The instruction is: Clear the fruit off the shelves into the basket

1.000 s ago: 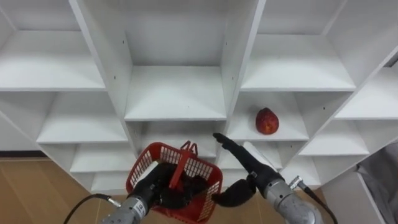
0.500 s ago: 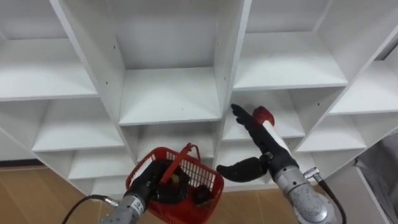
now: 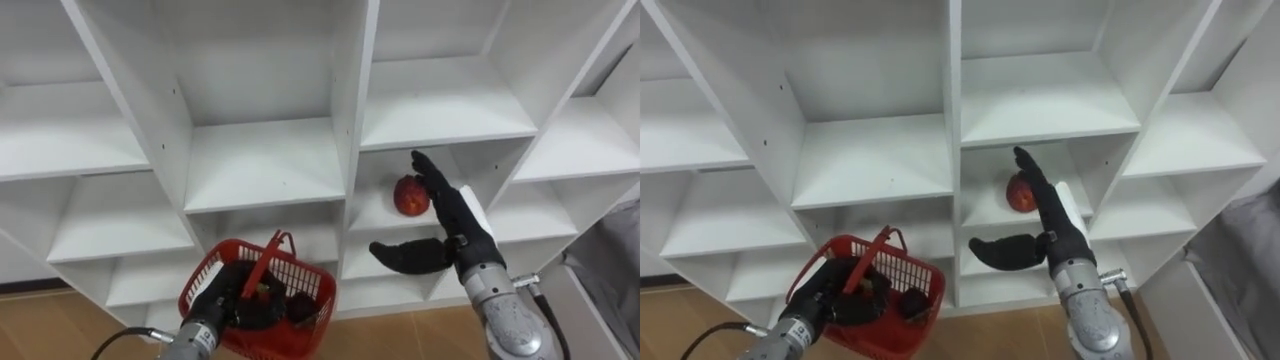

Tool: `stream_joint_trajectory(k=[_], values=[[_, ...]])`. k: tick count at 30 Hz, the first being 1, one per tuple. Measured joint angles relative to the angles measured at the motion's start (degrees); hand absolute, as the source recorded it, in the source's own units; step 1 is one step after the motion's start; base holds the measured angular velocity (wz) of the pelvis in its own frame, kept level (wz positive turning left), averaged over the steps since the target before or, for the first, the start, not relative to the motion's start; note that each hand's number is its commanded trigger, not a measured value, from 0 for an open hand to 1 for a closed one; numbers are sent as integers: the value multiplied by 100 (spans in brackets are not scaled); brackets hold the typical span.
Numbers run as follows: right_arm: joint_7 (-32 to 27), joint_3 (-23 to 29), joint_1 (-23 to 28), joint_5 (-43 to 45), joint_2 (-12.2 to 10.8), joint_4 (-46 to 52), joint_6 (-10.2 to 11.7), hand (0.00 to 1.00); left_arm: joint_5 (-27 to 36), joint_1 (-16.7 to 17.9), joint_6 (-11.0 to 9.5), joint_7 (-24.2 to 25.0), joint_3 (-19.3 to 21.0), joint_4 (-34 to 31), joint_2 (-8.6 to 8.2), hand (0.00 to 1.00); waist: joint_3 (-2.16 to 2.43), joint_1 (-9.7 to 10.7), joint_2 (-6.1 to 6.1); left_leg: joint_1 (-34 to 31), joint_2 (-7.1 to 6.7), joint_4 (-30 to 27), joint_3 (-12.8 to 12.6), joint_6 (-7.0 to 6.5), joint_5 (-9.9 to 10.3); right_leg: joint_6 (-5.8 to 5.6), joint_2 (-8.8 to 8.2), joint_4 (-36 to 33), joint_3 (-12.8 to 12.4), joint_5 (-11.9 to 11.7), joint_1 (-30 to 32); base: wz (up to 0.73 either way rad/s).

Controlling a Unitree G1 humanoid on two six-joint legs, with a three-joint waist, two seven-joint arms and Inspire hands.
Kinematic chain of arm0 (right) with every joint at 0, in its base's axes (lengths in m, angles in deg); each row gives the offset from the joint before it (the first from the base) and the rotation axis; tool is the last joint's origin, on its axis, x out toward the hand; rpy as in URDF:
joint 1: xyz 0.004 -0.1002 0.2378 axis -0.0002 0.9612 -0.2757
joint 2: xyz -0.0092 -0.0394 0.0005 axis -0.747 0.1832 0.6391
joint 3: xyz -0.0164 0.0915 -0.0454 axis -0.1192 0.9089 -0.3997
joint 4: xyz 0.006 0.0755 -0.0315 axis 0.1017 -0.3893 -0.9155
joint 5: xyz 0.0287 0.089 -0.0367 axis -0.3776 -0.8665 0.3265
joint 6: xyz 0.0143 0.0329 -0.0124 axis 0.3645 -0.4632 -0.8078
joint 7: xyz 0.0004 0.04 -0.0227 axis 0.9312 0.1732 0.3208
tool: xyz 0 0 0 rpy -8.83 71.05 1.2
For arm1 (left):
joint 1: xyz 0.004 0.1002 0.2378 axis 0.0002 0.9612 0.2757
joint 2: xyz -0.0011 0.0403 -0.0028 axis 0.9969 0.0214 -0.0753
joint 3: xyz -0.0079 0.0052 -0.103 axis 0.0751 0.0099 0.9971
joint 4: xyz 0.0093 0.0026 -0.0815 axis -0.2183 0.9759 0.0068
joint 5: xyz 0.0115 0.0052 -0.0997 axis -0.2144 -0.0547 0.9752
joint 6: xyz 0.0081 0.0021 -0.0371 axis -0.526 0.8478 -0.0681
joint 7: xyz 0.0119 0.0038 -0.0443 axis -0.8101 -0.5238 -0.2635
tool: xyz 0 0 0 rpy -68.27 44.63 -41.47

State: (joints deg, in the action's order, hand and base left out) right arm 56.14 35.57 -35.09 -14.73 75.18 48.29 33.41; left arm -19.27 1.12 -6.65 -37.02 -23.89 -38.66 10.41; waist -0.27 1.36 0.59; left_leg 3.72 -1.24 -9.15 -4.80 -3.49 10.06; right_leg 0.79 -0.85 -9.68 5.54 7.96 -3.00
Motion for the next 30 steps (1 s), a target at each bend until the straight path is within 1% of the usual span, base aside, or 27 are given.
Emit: stream_joint_trajectory(k=[8,14,17,20,25,28,30], values=[[-176,9,56,-207,1,-2,0,0,2,63,26,-147,2,-3,-1,100,-4,25,10,-11,0,1,2,1,2,-2,-1,16,43,2,7,0],[-217,166,57,-310,3,-10,0,0,2,65,67,-153,6,-67,0,100,-9,13,19,-9,-1,0,2,1,2,-1,-3,16,45,3,4,0],[-237,166,57,-400,-6,-65,0,0,0,101,76,-155,8,-206,1,100,-23,10,45,-20,-2,-6,1,1,2,6,-6,17,55,13,6,0],[-261,164,51,-403,-23,-241,0,0,-2,134,76,-153,8,-283,2,100,-15,2,73,-20,-1,-6,2,2,2,8,-8,17,58,17,5,0],[-373,161,51,-399,-20,-517,-9,0,-2,173,78,-155,48,-282,25,100,-38,-8,121,-32,-4,-10,30,2,2,7,-12,18,97,23,3,1],[-450,162,59,-414,-16,-517,-9,0,1,201,83,-154,62,-317,27,100,-23,-3,149,-33,-12,-13,57,2,2,5,-21,24,122,31,-11,5],[-478,162,77,-415,-16,-517,-9,0,1,268,90,-149,68,-414,27,100,-5,-3,176,-35,-19,-19,96,2,2,1,-30,23,166,36,-27,8]])
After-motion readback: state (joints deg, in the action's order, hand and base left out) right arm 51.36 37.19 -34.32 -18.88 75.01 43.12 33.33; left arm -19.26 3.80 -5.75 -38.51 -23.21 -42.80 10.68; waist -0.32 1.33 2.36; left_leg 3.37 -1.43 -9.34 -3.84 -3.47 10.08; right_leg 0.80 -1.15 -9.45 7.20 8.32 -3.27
